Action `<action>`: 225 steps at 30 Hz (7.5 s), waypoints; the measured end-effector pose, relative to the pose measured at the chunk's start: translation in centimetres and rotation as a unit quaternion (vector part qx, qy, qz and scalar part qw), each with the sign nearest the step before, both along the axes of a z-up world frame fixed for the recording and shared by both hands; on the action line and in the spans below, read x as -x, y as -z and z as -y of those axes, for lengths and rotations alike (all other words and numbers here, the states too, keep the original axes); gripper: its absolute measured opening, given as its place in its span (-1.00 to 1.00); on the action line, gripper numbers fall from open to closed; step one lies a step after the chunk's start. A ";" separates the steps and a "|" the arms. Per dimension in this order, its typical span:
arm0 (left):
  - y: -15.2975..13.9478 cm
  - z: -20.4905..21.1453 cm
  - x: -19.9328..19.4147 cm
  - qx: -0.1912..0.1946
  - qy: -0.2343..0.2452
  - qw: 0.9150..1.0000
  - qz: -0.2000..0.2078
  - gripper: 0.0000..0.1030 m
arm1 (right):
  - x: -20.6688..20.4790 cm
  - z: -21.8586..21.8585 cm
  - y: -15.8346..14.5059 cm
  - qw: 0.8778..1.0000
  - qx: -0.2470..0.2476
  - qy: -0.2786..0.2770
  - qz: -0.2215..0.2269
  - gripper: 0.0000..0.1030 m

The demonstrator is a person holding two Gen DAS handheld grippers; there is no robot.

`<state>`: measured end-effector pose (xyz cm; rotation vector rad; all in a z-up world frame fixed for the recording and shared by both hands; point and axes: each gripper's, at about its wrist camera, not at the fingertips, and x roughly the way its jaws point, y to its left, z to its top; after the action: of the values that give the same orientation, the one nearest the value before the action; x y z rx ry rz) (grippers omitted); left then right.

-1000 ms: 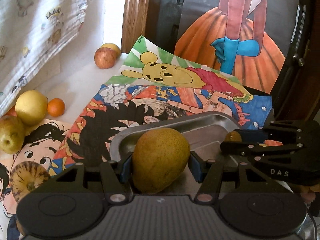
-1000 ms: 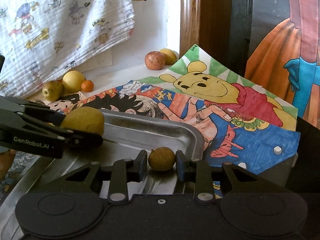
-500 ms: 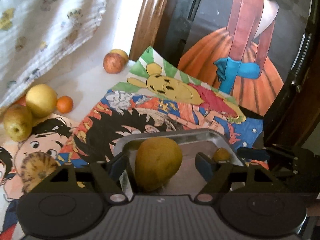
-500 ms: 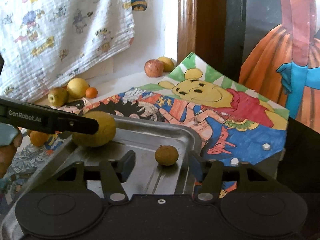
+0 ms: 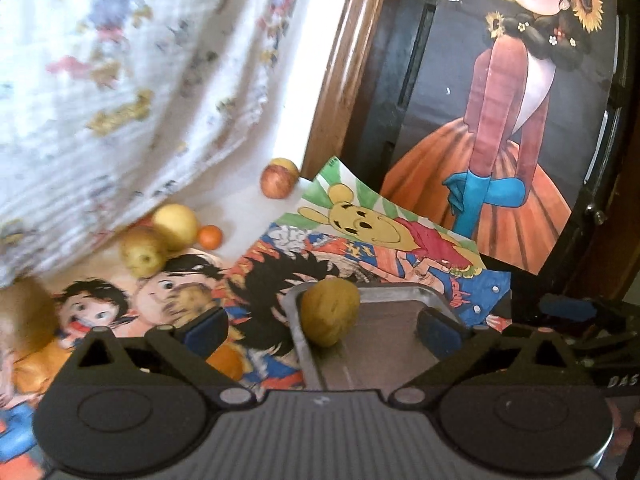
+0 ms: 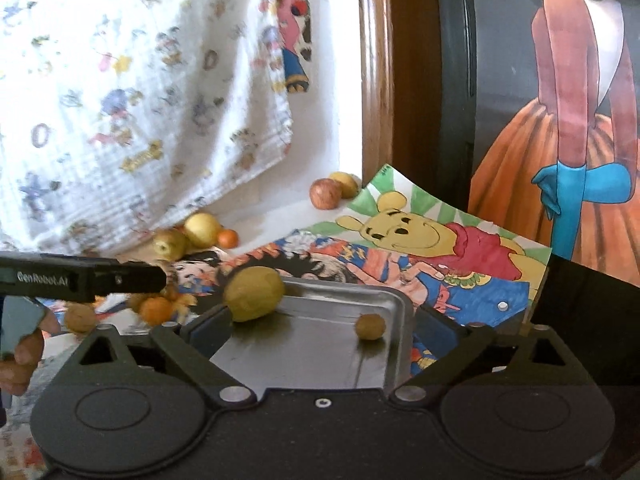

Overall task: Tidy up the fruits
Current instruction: 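Lower the yellow pear onto the gray tray and open the left tool, then withdraw both tools from the tray back toward the fruit pile, then grasp a round brown pear with the left tool while the right tool grasps a mandarin, then carry the brown pear and the mandarin in both tools over the gray tray, then release the brown pear from the left tool while the right tool releases the mandarin onto the tray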

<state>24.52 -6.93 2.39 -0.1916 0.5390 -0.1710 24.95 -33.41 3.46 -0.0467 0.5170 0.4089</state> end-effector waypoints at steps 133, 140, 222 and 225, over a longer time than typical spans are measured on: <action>4.1 -6.1 1.3 -0.020 0.012 0.998 -0.056 -0.01 | -2.9 -7.7 3.8 0.991 -0.001 -0.123 -0.053 -0.25; 4.2 -1.7 -0.7 -0.016 0.044 0.998 -0.053 -0.01 | -3.4 -3.2 4.7 0.996 0.006 -0.071 -0.049 -0.25; 2.6 -0.5 6.1 -0.023 -0.008 0.999 -0.039 0.99 | 4.4 -1.4 1.0 1.000 0.007 0.001 -0.028 0.99; 2.5 -0.7 7.6 -0.038 -0.007 0.999 -0.035 0.99 | 6.3 -2.0 0.9 0.999 0.008 0.002 -0.033 0.99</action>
<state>16.92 -6.19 -0.14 -0.1275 0.6125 -0.1299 18.63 -31.42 2.60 -0.0486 0.5856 0.4039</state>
